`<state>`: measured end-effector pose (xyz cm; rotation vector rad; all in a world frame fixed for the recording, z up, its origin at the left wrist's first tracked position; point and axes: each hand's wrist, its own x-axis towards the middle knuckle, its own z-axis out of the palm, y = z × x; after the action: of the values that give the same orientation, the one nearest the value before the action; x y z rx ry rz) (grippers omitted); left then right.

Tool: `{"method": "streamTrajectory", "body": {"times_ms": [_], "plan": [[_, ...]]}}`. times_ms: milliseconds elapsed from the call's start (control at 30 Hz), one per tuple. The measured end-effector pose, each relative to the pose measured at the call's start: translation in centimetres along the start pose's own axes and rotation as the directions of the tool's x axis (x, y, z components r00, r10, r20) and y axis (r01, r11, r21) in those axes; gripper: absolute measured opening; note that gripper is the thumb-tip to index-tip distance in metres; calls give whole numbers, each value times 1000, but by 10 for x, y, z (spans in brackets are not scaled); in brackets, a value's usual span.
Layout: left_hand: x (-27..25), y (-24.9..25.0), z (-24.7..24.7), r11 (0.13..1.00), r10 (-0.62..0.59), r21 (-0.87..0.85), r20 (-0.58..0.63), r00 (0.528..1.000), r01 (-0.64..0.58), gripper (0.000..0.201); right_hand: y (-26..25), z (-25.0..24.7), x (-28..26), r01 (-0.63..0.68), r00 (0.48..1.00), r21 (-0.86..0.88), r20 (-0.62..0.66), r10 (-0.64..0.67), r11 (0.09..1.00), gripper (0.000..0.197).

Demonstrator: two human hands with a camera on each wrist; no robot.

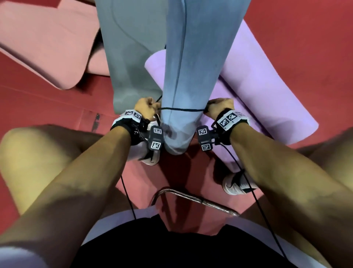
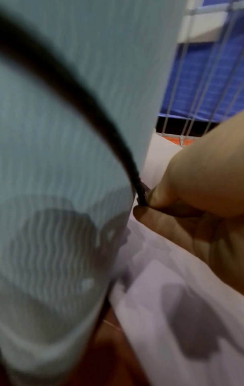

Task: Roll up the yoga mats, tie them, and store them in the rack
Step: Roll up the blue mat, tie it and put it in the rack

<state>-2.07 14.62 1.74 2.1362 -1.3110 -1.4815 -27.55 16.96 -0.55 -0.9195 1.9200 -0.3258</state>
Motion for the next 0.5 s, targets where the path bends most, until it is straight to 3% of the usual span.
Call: {"method": "streamTrajectory", "body": {"times_ms": [67,200,300,367,433,500], "plan": [[16,-11,2,994,27,106,67,997,-34,19,1,-1,-1,-7,999,-141,-39,2,990,20],[30,-40,2,959,18,283,21,1000,-23,29,-5,-5,-10,-89,995,-75,35,92,993,24],[4,-27,2,980,-67,186,-18,998,69,20,-3,-2,-24,-84,993,-12,85,85,996,27],[-15,-15,-1,966,-137,229,70,988,118,20,2,6,-27,-104,994,26,21,103,994,18],[-19,-13,-7,945,-113,317,92,989,78,13,3,10,-31,-98,995,73,21,97,992,8],[-24,-7,-7,956,-32,293,74,997,9,11,3,12,-35,-75,994,167,93,60,983,19]]}}
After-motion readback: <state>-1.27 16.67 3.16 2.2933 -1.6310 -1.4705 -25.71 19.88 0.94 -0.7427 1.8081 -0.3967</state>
